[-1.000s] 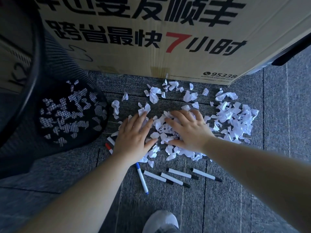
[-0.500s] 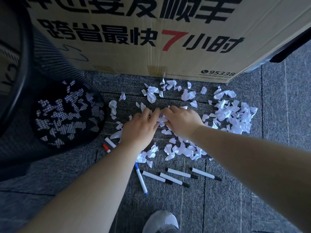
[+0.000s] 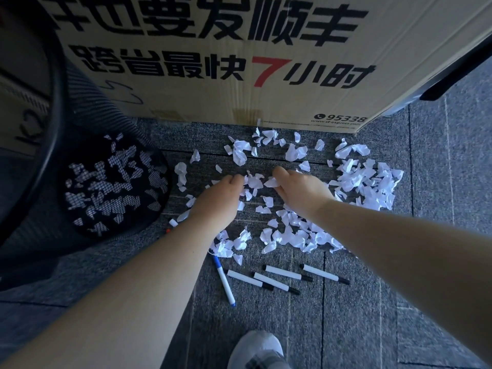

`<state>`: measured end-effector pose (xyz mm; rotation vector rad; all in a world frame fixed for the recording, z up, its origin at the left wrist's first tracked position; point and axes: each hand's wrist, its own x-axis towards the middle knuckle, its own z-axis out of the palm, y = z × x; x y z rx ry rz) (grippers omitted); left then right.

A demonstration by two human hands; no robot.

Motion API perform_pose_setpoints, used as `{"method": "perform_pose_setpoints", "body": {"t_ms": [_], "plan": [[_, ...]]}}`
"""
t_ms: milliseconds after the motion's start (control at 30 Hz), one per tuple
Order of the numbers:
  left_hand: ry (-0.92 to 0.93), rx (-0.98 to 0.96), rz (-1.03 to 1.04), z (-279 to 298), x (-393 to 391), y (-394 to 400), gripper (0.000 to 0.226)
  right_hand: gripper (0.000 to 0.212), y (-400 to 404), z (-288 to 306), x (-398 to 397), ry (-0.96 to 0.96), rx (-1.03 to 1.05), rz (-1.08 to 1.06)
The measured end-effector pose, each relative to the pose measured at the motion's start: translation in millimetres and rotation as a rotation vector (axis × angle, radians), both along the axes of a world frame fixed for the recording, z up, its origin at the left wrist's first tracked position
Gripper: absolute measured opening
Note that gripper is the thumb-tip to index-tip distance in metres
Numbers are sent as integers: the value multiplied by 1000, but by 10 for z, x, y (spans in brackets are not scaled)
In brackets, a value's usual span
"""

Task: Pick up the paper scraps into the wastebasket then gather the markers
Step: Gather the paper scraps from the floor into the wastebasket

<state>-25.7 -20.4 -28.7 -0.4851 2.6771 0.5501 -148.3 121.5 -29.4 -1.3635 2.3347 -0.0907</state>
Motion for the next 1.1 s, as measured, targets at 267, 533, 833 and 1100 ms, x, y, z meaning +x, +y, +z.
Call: {"method": "perform_pose_setpoints", "body": {"t_ms": [267, 533, 833, 1100], "plan": [[5, 20, -35, 536, -34, -55, 20, 27, -68, 492, -87, -20, 56, -47], [147, -57, -9, 1372, -256, -172, 23, 21, -69, 1277, -198, -61, 48, -155], [212, -154, 77, 2379, -304, -429, 23, 20, -374, 2199, -174, 11, -3, -129], [391, -127, 319, 2783, 229, -921, 26, 23, -1026, 2609, 135, -50, -278, -74]]}}
